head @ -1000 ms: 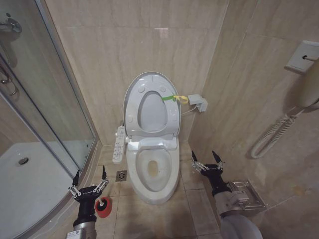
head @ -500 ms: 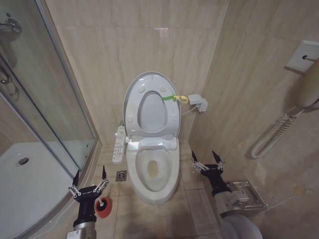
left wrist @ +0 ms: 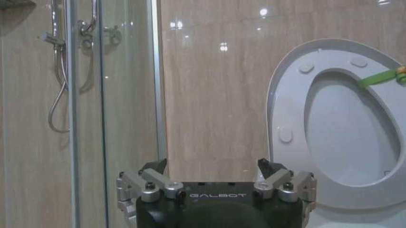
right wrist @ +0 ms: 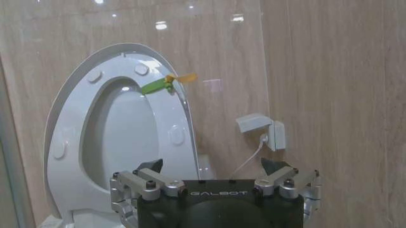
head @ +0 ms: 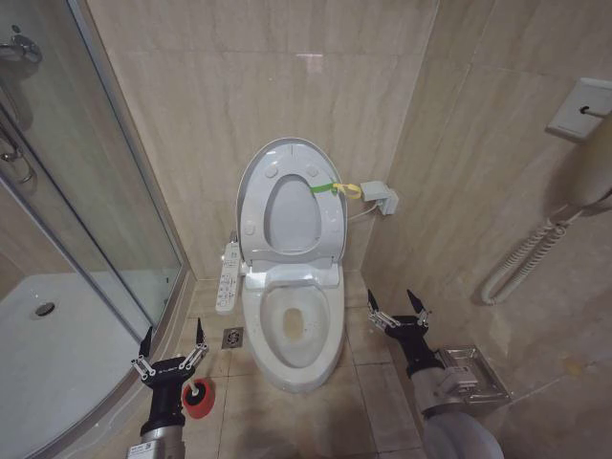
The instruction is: Open the toilet lid, clean the toilet bowl with a toilet brush, close the toilet lid, and flush.
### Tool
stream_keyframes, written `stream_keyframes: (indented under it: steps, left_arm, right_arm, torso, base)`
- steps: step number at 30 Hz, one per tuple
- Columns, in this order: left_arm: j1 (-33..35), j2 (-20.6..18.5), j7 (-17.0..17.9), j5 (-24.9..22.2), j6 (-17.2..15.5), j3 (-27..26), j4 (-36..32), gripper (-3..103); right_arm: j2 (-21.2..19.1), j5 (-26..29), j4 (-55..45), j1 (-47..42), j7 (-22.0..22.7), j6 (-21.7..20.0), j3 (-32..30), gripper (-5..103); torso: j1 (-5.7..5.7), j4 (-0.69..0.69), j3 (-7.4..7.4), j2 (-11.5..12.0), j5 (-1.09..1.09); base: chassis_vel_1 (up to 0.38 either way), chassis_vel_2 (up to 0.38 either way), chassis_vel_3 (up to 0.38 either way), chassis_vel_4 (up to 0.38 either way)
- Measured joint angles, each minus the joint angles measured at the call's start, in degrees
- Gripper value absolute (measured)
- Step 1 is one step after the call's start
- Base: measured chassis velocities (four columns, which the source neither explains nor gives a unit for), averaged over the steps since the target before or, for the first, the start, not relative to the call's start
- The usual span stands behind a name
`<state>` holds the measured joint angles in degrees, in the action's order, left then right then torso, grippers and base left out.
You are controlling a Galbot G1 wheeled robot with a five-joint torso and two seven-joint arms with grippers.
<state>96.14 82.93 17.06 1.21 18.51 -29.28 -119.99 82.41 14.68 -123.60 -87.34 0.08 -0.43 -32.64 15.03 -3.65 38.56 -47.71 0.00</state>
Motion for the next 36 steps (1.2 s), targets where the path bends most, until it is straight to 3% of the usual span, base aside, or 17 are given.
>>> stream_keyframes:
  steps: [13, 20, 22, 24, 36]
  left_arm:
    - [0.0, 0.0, 0.0, 0.0, 0.0, 0.0, 0.0, 97]
    - [0.0, 0.0, 0.0, 0.0, 0.0, 0.0, 0.0, 97]
    - [0.0, 0.0, 0.0, 0.0, 0.0, 0.0, 0.0, 97]
    - [0.0, 0.0, 0.0, 0.0, 0.0, 0.0, 0.0, 97]
    - [0.0, 0.0, 0.0, 0.0, 0.0, 0.0, 0.0, 97]
  right_arm:
    - [-0.5, 0.4, 0.1, -0.7, -0.2, 0.1, -0.8, 100]
    - [-9.2, 7.3, 2.9, -12.9, -4.0, 2.3, -14.8, 100]
    - [-9.6, 8.1, 3.1, -13.6, -5.2, 3.0, -15.6, 100]
    - [-9.8, 9.7, 3.0, -14.4, -7.9, 4.3, -16.1, 100]
    - [-5.9, 8.5, 0.3, -14.3, -8.5, 4.2, -11.7, 100]
  torso:
    - [0.00, 0.02, 0.00, 0.0, 0.01]
    - [0.00, -0.03, 0.00, 0.0, 0.00]
    - [-0.01, -0.04, 0.00, 0.0, -0.02]
    - [-0.01, -0.01, 0.00, 0.0, 0.03]
    - [0.00, 0.00, 0.00, 0.0, 0.00]
  base:
    - [0.000, 0.000, 0.000, 0.000]
    - [0.000, 0.000, 0.000, 0.000]
    - [0.000, 0.000, 0.000, 0.000]
    - [-0.005, -0.028, -0.009, 0.010]
    - [0.000, 0.000, 0.000, 0.000]
